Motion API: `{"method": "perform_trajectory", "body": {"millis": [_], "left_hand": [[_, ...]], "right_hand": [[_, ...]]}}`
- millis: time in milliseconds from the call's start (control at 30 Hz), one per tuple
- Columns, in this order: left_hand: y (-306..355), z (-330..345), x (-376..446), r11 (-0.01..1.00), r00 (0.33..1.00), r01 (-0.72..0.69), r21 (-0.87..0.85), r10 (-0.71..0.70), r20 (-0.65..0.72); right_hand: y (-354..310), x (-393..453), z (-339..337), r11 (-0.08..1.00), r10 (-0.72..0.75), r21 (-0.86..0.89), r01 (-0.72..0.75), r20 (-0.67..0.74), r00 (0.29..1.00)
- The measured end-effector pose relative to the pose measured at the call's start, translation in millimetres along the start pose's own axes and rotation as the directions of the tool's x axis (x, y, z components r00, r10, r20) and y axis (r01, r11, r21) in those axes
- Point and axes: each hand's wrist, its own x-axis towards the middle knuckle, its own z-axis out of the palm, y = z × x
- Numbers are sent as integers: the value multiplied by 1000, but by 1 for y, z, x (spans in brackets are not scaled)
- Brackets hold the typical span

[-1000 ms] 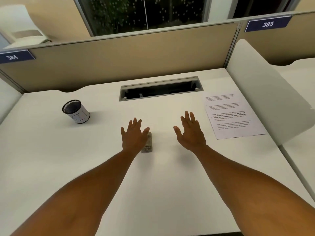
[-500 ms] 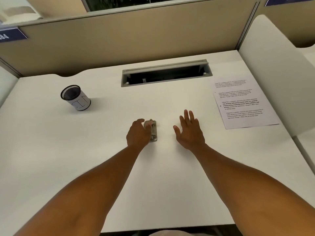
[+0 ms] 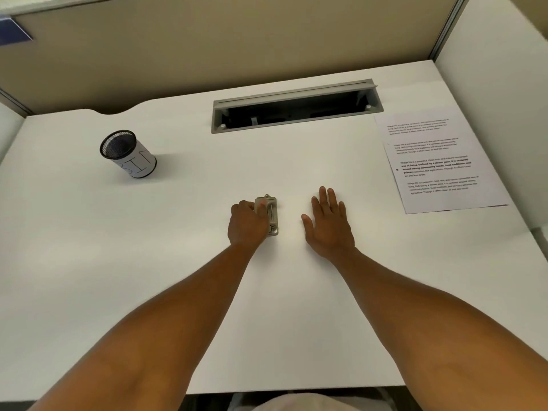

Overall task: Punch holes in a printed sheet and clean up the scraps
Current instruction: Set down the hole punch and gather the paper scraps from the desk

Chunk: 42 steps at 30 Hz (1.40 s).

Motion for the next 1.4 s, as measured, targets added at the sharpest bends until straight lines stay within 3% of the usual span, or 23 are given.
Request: {"method": "perform_trajectory", "body": {"millis": [700,1400], "left_hand": [[-15,-6,14,999,999,35,24,-34,-13],[-73,-86,64,981,963,123,153,-80,-257]], "right_hand": [[-11,-3,13,991,26,-128,-25,8,1000],[-35,9,21,984,6,-175,2,45,999]]}}
